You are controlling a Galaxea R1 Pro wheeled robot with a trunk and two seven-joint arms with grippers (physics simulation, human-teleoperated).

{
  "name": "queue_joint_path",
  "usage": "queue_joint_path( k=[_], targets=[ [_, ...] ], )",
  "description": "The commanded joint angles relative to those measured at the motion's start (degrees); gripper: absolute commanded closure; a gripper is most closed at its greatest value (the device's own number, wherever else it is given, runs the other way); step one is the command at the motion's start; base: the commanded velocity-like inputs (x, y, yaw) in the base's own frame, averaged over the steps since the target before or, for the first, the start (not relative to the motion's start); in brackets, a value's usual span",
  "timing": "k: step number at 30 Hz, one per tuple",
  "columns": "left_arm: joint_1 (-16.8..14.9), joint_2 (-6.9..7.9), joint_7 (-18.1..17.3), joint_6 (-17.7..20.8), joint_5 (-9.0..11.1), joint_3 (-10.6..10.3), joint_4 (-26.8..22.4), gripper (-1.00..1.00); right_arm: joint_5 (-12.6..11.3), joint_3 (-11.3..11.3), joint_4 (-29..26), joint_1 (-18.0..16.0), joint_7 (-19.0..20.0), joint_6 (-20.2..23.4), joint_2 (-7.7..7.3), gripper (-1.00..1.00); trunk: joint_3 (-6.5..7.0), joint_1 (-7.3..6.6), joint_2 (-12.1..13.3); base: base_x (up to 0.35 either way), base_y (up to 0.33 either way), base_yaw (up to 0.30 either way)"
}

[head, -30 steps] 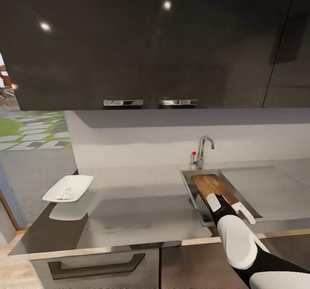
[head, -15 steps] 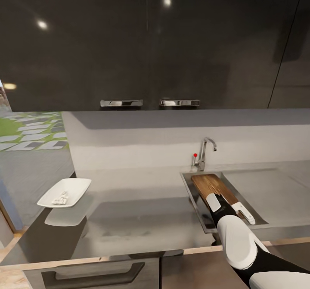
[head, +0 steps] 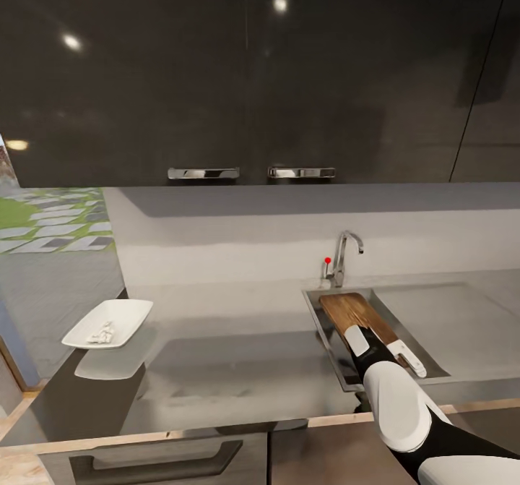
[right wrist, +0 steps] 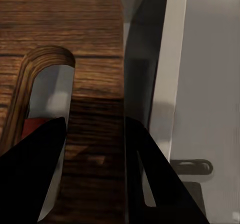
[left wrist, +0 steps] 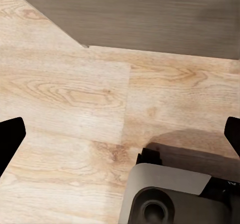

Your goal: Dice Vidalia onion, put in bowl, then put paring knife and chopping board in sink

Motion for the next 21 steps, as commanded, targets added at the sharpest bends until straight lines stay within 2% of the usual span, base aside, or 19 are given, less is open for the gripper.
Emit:
queue_joint_path(
  k=[1, 8, 21],
  targets=[
    [-0.1, -0.02, 0.0, -0.4, 0.5, -0.5, 0.2, -1.0, -0.1, -0.2, 0.0, -0.1, 0.0, -0.4, 0.03, 1.0, -0.11, 0.02, -0.1, 0.02, 0.0, 0.0],
    [-0.1, -0.02, 0.0, -0.4, 0.5, -0.5, 0.2, -1.0, -0.1, -0.2, 0.0, -0.1, 0.1, -0.4, 0.01, 1.0, -0.11, 0.02, -0.1, 0.138, 0.0, 0.0],
    [-0.1, -0.02, 0.0, -0.4, 0.5, -0.5, 0.2, -1.0, -0.1, -0.2, 0.0, -0.1, 0.1, -0.3, 0.06, 1.0, -0.11, 0.02, -0.1, 0.022, 0.0, 0.0]
  ],
)
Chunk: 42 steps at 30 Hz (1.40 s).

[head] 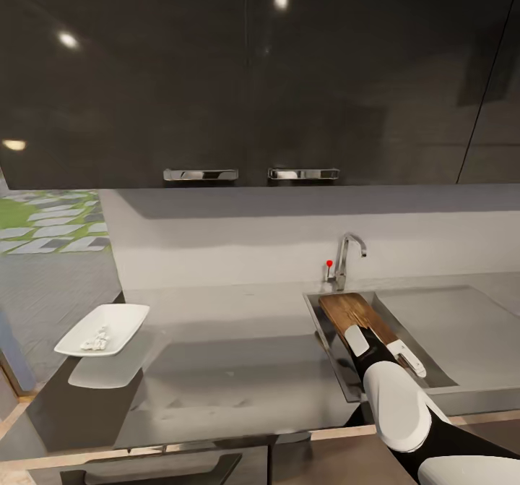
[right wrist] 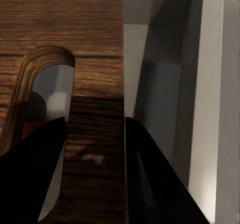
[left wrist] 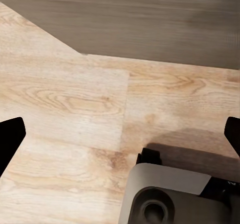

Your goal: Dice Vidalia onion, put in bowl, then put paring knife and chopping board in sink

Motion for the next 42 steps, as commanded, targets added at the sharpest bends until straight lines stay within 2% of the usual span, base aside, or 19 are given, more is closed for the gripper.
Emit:
queue_joint_path(
  k=[1, 9, 13, 22, 27, 29, 42],
  targets=[
    [-0.1, -0.02, 0.0, -0.4, 0.5, -0.5, 0.3, -1.0, -0.1, -0.2, -0.1, -0.1, 0.0, -0.3, 0.04, 1.0, -0.11, 0.03, -0.1, 0.042, 0.0, 0.0],
    [1.8, -0.18, 0.0, 0.2, 0.5, -0.5, 0.4, -1.0, -0.1, -0.2, -0.1, -0.1, 0.0, -0.3, 0.04, 1.0, -0.11, 0.03, -0.1, 0.009, 0.0, 0.0],
    [3.0, -0.38, -0.2, 2.0, 0.5, -0.5, 0.4, -1.0, -0.1, -0.2, -0.1, -0.1, 0.0, -0.3, 0.0, 1.0, -0.11, 0.03, -0.1, 0.0, 0.0, 0.0],
    [6.7, -2.33, -0.4, 2.9, 0.4, -0.5, 0.4, -1.0, -0.1, -0.2, -0.1, -0.1, 0.0, -0.3, -0.04, 1.0, -0.11, 0.03, -0.1, 0.0, 0.0, 0.0],
    [9.8, -4.81, -0.6, 3.0, 0.4, -0.5, 0.4, -1.0, -0.1, -0.2, -0.1, 0.0, 0.0, -0.3, 0.03, 1.0, -0.11, 0.03, -0.1, 0.0, 0.0, 0.0],
    [10.5, -5.29, -0.6, 3.0, 0.4, -0.5, 0.4, -1.0, -0.1, -0.2, -0.1, 0.0, 0.0, -0.3, 0.04, 1.0, -0.11, 0.03, -0.1, 0.0, 0.0, 0.0],
    [11.0, -5.42, -0.5, 2.9, 0.4, -0.5, 0.4, -1.0, -0.1, -0.2, 0.0, 0.0, 0.2, -0.3, 0.04, 1.0, -0.55, 0.03, -0.1, 0.017, 0.0, 0.0]
  ],
)
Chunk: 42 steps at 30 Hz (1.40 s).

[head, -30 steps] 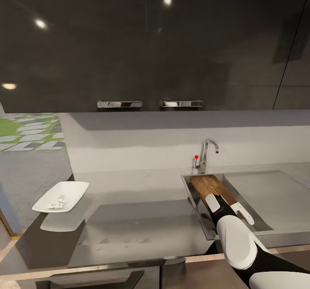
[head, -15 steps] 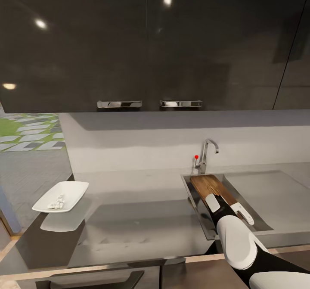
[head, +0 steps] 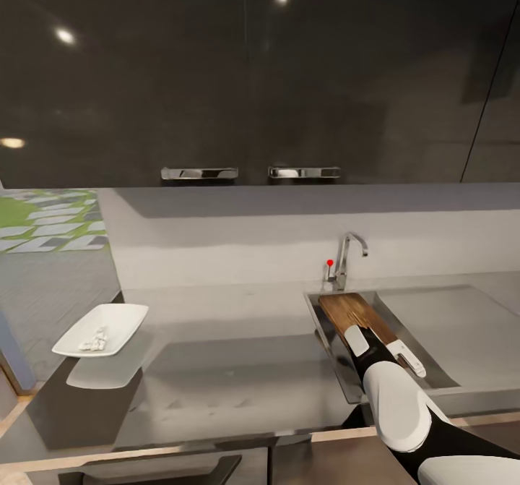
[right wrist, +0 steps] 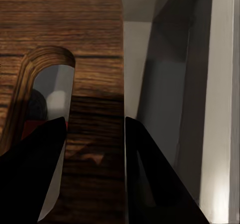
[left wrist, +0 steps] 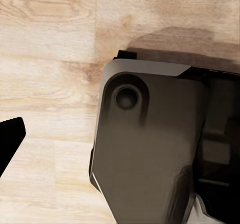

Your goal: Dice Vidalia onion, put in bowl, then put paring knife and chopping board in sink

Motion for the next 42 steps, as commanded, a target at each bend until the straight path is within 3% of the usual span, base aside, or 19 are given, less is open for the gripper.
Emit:
queue_joint_path(
  k=[1, 15, 25, 42],
  targets=[
    [-0.1, -0.02, 0.1, -0.2, 0.5, -0.5, 0.2, -1.0, -0.1, -0.2, 0.0, -0.1, 0.0, -0.3, 0.04, 1.0, -0.18, 0.03, -0.1, 0.083, 0.0, 0.0],
    [-0.1, 0.01, 0.2, -0.2, 0.5, -0.5, 0.1, -1.0, 0.0, -0.3, 1.9, 0.1, 0.3, -0.4, -0.18, 1.0, -0.62, 0.03, -0.1, 0.016, 0.0, 0.0],
    [-0.1, 0.01, 0.2, -0.2, 0.5, -0.5, 0.1, -1.0, -0.1, -0.4, 1.8, 0.2, -0.9, -0.3, -2.06, 1.0, -0.62, 0.03, -0.1, 0.0, 0.0, 0.0],
    [-0.1, 0.02, 0.2, -0.2, 0.5, -0.5, 0.1, -1.0, -0.1, -0.2, 1.9, 0.2, -1.8, -0.3, -2.09, 1.0, -0.75, 0.03, -0.1, 0.0, 0.0, 0.0]
  ],
)
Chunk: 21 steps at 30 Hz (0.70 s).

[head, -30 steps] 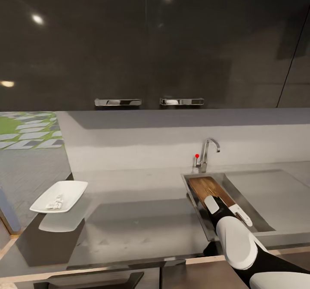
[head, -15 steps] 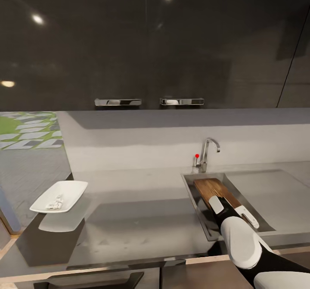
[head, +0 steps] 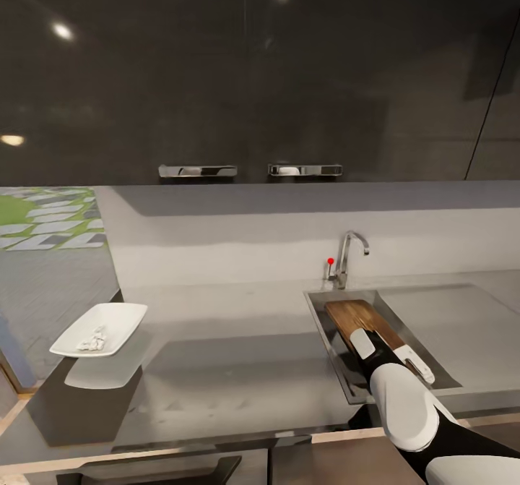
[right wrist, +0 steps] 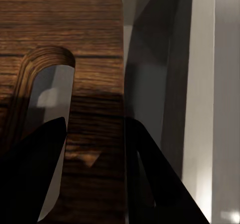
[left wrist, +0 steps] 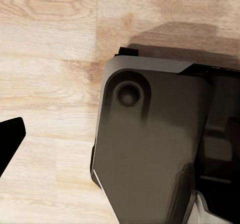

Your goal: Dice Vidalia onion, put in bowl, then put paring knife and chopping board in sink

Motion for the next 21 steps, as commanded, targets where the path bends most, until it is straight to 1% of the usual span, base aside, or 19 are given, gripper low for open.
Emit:
queue_joint_path(
  k=[1, 13, 21],
  targets=[
    [-0.1, -0.04, 0.1, -0.2, 0.5, -0.5, 0.2, -1.0, -0.1, -0.2, -0.1, -0.1, 0.0, -0.3, 0.04, 1.0, -0.17, 0.02, -0.1, 0.0, 0.0, 0.0],
    [-0.1, -0.05, 0.0, -0.4, 0.5, -0.5, 0.1, -1.0, -0.1, -0.2, -0.1, -0.1, 0.1, -0.3, 0.12, 1.0, -1.11, 0.02, -0.1, 0.007, 0.0, 0.0],
    [-0.1, 0.03, -0.1, -0.5, 0.5, -0.5, 0.1, -1.0, -0.1, -0.2, -0.1, -0.1, 0.1, -0.3, 0.14, 1.0, -1.18, 0.02, -0.1, 0.225, 0.0, 0.0]
  ],
)
